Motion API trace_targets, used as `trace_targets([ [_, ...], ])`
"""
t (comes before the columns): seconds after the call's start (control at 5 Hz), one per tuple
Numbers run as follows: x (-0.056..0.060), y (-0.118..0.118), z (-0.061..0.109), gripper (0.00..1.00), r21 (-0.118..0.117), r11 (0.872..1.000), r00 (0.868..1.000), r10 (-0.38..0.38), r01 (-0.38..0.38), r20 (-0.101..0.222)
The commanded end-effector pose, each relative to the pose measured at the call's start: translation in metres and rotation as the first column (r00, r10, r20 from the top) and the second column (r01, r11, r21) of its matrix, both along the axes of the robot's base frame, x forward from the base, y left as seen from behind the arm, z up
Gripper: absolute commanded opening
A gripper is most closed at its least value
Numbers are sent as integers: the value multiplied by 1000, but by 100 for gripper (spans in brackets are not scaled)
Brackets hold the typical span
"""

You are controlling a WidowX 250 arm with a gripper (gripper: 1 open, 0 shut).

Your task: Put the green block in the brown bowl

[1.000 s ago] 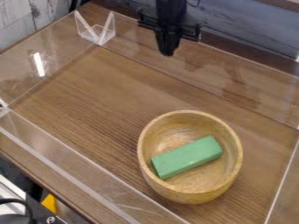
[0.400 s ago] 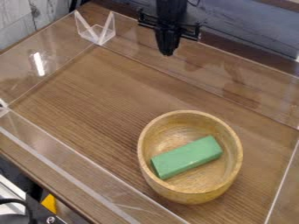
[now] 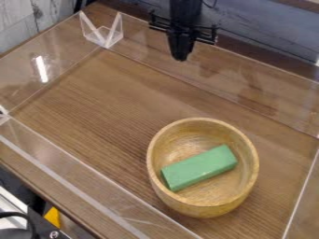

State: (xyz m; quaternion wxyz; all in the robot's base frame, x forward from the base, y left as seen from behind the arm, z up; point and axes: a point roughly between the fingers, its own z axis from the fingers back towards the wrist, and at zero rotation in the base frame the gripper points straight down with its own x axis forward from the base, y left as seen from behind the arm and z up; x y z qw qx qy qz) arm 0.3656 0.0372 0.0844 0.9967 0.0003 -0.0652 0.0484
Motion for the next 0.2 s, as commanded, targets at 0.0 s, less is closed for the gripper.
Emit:
trace_targets([
  [0.0, 12, 1, 2, 0, 10, 1000, 999, 22, -22, 49],
])
